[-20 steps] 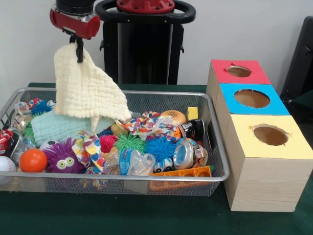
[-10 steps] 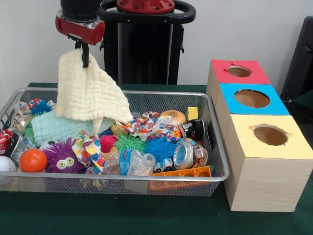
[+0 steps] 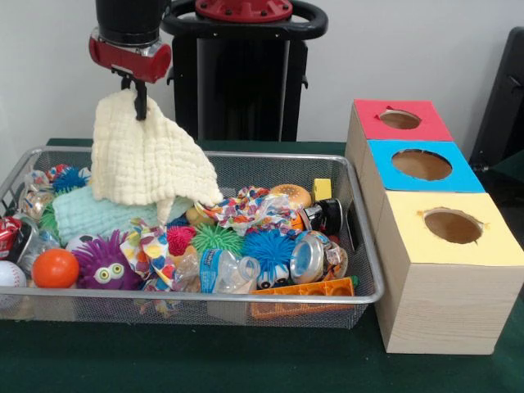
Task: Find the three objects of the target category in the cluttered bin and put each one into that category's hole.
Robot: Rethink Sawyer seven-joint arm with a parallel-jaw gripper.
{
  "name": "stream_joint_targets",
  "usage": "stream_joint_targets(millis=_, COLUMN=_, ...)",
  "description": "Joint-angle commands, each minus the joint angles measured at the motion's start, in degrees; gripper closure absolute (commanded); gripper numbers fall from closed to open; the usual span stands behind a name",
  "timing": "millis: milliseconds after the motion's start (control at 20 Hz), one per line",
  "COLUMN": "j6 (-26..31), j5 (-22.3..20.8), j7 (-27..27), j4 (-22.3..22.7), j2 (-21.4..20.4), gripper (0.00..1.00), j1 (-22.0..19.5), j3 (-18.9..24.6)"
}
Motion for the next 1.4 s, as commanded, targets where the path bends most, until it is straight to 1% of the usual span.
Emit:
stream_joint_targets(millis=50, j6=-3.64, j5=-3.51, j7=-7.65, j4=-0.77, j2=1.62, gripper=0.00, j1=-2.97, j3=7.48)
stream_joint_targets(millis=500, j6=-3.59, j5=-4.04, j7=-7.12, j4=-0.90, j2=1.73, gripper=0.00, j1=-4.22, j3=9.03)
stream_joint_targets(millis=600, j6=-2.22, j5=-2.95, j7=-6.76, j4=0.29, j2=0.06, gripper=0.00, j1=-4.23, j3=9.41)
stream_joint_targets(millis=700, j6=0.47, j5=-0.97, j7=-6.97, j4=1.76, j2=-2.90, gripper=0.00, j1=-4.01, j3=10.12)
stream_joint_targets(millis=750, j6=2.36, j5=1.10, j7=-6.88, j4=2.97, j2=-5.32, gripper=0.00, j1=-3.78, j3=11.02)
stream_joint_targets(millis=800, j6=2.68, j5=2.40, j7=-6.43, j4=3.74, j2=-6.36, gripper=0.00, j1=-3.80, j3=11.84)
stream_joint_targets(millis=850, j6=1.11, j5=4.50, j7=-4.89, j4=5.17, j2=-7.30, gripper=0.00, j1=-4.09, j3=13.76)
stream_joint_targets(millis=900, j6=-0.39, j5=5.46, j7=-4.20, j4=5.95, j2=-7.36, gripper=0.00, j1=-4.52, j3=15.21)
stream_joint_targets(millis=950, j6=-4.08, j5=7.37, j7=-3.05, j4=7.80, j2=-6.43, gripper=0.00, j1=-6.32, j3=18.68)
stream_joint_targets(millis=1000, j6=-5.81, j5=7.77, j7=-2.32, j4=8.39, j2=-5.93, gripper=0.00, j1=-6.76, j3=19.82)
stream_joint_targets(millis=1050, j6=-8.15, j5=7.51, j7=-1.27, j4=8.69, j2=-5.16, gripper=0.00, j1=-6.83, j3=20.50)
stream_joint_targets(millis=1100, j6=-8.94, j5=7.35, j7=-0.69, j4=8.76, j2=-4.91, gripper=0.00, j1=-6.80, j3=20.56)
stream_joint_targets(millis=1400, j6=-16.36, j5=6.96, j7=1.15, j4=9.76, j2=-0.91, gripper=0.00, j1=-9.80, j3=24.77)
